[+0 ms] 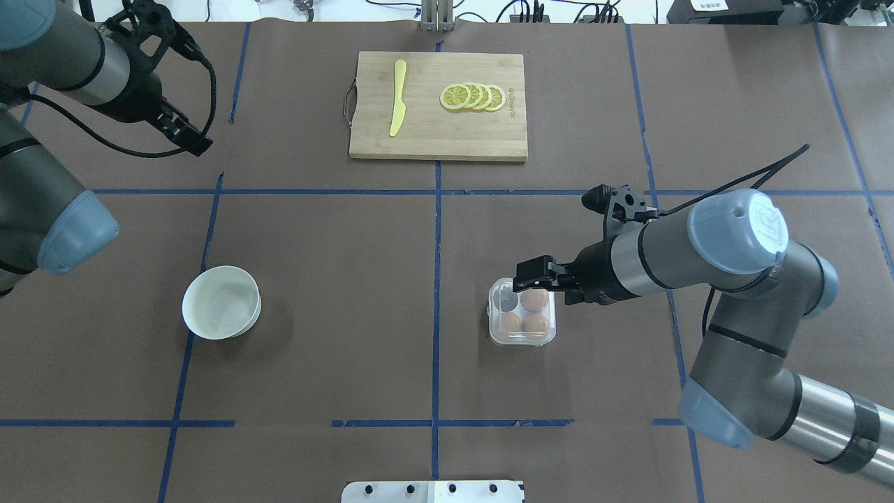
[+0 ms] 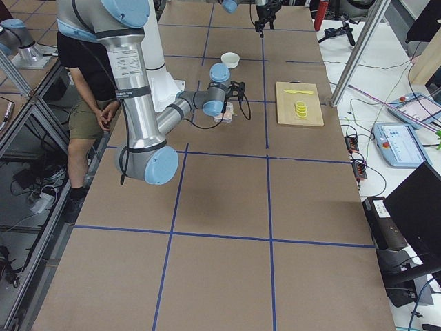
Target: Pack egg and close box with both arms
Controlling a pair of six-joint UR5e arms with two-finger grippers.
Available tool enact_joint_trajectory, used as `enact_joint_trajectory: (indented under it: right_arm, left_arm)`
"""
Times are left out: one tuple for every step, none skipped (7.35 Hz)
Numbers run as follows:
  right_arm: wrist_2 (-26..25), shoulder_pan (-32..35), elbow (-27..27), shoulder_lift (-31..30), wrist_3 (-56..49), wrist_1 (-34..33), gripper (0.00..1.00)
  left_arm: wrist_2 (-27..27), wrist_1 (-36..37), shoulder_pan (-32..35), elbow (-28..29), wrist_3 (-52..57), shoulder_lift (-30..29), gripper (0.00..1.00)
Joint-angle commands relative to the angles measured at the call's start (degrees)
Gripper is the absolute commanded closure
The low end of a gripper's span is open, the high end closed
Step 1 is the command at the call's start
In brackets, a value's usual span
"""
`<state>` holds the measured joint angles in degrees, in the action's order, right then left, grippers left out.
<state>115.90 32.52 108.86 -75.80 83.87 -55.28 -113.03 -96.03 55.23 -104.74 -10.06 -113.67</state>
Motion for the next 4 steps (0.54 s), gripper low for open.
enact_joint_trajectory:
  right_arm:
    - [4.39,7.69,2.94,-4.78,-0.63,-1.32,0.0]
    - [6.94,12.35,2.59,-8.02,-4.46,-1.24,0.0]
    - [8.1,15.96,1.81,-12.58,-15.21,-1.23,0.0]
    - [8.72,20.96,-0.2,-15.41,-25.41,-1.41,0.0]
  left_arm:
    - [-1.74,-0.03,2.75,-0.2,3.43,2.12,0.0]
    - [-4.89,-0.12,7.04,-0.03,9.73,5.36,0.0]
    - [-7.45,-0.29,12.3,0.67,15.89,8.35,0.0]
    - [-12.26,-0.38,17.23,2.07,20.91,11.34,0.0]
